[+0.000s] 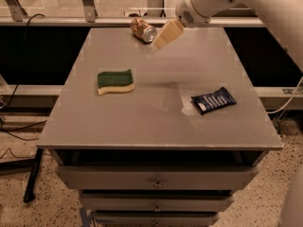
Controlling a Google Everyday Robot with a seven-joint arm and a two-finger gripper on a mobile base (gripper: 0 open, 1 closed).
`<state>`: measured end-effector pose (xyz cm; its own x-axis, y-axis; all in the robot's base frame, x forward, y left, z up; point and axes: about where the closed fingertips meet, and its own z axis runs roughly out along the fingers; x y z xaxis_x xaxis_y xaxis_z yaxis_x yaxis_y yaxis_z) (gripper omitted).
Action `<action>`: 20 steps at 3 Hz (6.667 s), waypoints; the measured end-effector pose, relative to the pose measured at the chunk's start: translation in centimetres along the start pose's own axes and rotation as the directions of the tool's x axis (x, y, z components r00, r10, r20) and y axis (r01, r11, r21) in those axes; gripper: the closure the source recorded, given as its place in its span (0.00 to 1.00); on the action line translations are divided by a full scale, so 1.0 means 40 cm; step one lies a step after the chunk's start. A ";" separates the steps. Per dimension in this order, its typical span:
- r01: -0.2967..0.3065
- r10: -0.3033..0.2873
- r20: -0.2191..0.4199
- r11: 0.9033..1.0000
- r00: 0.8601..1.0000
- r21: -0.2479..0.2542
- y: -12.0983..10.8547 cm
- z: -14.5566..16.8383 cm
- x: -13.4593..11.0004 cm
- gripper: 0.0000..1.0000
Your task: Move orange can near sponge
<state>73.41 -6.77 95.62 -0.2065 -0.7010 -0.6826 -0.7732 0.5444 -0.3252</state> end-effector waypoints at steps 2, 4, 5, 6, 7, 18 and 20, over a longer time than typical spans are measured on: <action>-0.132 0.126 0.089 0.989 0.988 0.068 -0.129 0.240 -0.036 0.00; -0.266 0.260 0.089 0.962 0.961 0.056 -0.149 0.412 -0.024 0.00; -0.311 0.306 0.092 0.950 0.947 0.035 -0.149 0.465 -0.024 0.00; -0.353 0.350 0.113 0.936 0.930 0.010 -0.155 0.507 -0.036 0.26; -0.356 0.352 0.137 0.935 0.926 0.005 -0.164 0.516 -0.046 0.49; 0.353 -0.290 0.204 0.816 0.935 -0.458 0.301 0.155 0.082 0.00; 0.370 -0.314 0.200 0.830 0.928 -0.418 0.248 0.123 0.081 0.00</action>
Offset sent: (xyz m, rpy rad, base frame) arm 0.1599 0.0336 -0.0556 0.2135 -0.0462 -0.1907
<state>68.03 -1.36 86.96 0.1705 -0.7296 -0.6622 -0.9685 -0.0002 -0.2492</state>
